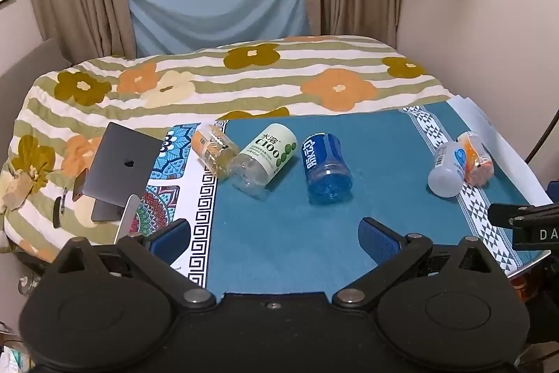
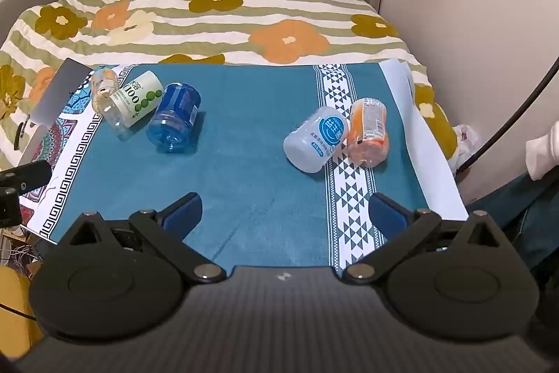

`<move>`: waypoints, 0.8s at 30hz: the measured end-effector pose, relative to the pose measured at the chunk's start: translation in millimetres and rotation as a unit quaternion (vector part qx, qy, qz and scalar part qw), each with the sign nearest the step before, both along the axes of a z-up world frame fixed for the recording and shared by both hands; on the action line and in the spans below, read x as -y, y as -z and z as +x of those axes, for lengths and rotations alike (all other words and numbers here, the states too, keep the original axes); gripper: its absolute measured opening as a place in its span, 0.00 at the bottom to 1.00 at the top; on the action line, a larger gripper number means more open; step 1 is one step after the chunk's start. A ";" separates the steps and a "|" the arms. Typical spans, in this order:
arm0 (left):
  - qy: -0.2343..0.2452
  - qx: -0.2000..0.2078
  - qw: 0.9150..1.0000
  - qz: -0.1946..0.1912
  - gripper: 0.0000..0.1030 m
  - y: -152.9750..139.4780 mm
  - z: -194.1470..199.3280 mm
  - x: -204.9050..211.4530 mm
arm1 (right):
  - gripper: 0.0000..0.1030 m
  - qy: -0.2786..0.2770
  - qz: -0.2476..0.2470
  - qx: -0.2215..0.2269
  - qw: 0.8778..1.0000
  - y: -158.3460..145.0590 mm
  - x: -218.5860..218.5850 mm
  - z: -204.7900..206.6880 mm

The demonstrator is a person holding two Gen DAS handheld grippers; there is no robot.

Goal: Flip cup upright

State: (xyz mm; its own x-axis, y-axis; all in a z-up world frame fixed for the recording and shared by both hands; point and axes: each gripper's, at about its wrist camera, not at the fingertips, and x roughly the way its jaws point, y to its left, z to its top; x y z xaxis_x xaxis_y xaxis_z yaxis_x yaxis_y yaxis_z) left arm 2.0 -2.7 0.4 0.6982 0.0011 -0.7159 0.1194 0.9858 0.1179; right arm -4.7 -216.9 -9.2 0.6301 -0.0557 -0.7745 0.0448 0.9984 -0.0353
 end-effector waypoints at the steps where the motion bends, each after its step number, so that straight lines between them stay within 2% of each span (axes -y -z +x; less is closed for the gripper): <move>1: -0.001 0.022 1.000 0.000 1.00 2.5 -9.1 1.5 | 1.00 0.000 -0.003 -0.001 1.000 0.0 -0.1 -0.1; 7: 0.000 0.013 1.000 -0.014 1.00 -2.2 -7.6 0.4 | 1.00 -0.001 0.000 -0.001 1.000 0.3 0.2 -1.3; 24: 0.001 0.015 1.000 -0.010 1.00 -3.6 -8.5 0.2 | 1.00 -0.001 0.007 0.001 1.000 1.3 0.9 -0.3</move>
State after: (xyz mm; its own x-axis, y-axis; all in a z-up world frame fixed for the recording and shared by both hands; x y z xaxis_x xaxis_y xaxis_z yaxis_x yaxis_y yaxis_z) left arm -6.5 -2.9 4.1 0.7189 -0.0145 -0.6950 0.1173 0.9880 0.1007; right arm -5.0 -217.7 -10.4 0.6320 -0.0441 -0.7737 0.0438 0.9988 -0.0212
